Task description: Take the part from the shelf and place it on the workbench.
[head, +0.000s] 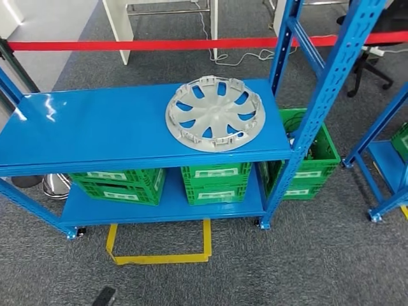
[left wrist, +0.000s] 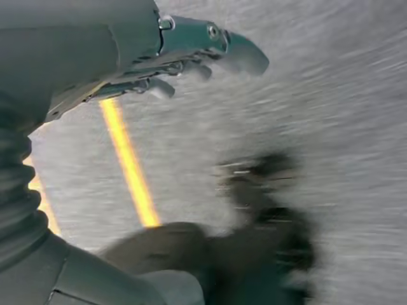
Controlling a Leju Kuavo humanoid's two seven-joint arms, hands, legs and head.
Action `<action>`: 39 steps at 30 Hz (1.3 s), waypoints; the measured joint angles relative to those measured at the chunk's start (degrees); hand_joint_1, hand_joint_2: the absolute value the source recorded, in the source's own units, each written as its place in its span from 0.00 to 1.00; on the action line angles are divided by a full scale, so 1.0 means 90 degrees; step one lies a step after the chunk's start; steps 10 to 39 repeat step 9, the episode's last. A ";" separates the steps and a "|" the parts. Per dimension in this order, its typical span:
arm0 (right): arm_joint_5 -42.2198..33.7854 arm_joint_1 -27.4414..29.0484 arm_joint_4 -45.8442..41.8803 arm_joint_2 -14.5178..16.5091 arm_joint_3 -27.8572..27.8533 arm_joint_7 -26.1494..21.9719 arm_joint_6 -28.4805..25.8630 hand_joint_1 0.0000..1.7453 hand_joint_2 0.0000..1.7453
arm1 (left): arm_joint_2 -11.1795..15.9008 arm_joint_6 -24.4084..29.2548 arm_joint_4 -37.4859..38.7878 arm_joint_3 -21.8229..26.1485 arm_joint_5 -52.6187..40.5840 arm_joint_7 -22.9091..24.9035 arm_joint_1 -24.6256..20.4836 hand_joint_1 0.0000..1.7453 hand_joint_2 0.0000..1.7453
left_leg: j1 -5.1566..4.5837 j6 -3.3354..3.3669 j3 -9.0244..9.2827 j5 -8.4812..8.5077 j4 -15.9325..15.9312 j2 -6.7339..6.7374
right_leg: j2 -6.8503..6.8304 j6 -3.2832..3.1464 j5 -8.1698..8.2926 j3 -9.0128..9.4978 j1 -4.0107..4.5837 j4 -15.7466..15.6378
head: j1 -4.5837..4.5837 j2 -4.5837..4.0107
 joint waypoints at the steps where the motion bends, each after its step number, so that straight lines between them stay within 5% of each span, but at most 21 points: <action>1: -0.0021 -0.0072 -0.0055 -0.0004 0.0032 -0.0006 0.0000 0.00 1.00 | 0.0006 -0.0009 0.0038 -0.0026 0.0015 0.0002 0.0076 0.00 1.00 | -0.0002 0.0073 0.0002 0.0015 -0.0004 -0.0001 | 0.0004 -0.0008 -0.0003 -0.0002 0.0002 -0.0002 | -0.0012 0.0000; 5: -0.0056 -0.0252 -0.0201 -0.0019 0.0123 -0.0015 0.0002 0.00 1.00 | 0.0037 -0.0025 0.0132 -0.0093 0.0036 0.0003 0.0263 0.00 1.00 | 0.0011 0.0065 0.0007 0.0025 -0.0020 -0.0045 | -0.0047 -0.0052 -0.0032 -0.0012 0.0031 0.0002 | -0.0016 0.0000; 9: -0.0060 -0.0283 -0.0277 -0.0023 0.0160 -0.0013 0.0005 0.00 1.00 | 0.0046 -0.0028 0.0190 -0.0131 0.0039 0.0002 0.0331 0.00 1.00 | 0.0031 -0.0108 0.0005 0.0048 -0.0043 -0.0062 | -0.0057 -0.0068 -0.0038 0.0013 0.0044 0.0012 | -0.0015 0.0000; 39: -0.0060 -0.0283 -0.0277 -0.0023 0.0160 -0.0013 0.0005 0.00 1.00 | 0.0046 -0.0028 0.0190 -0.0131 0.0039 0.0002 0.0331 0.00 1.00 | 0.0031 -0.0108 0.0005 0.0048 -0.0043 -0.0062 | -0.0057 -0.0068 -0.0038 0.0013 0.0044 0.0012 | -0.0015 0.0000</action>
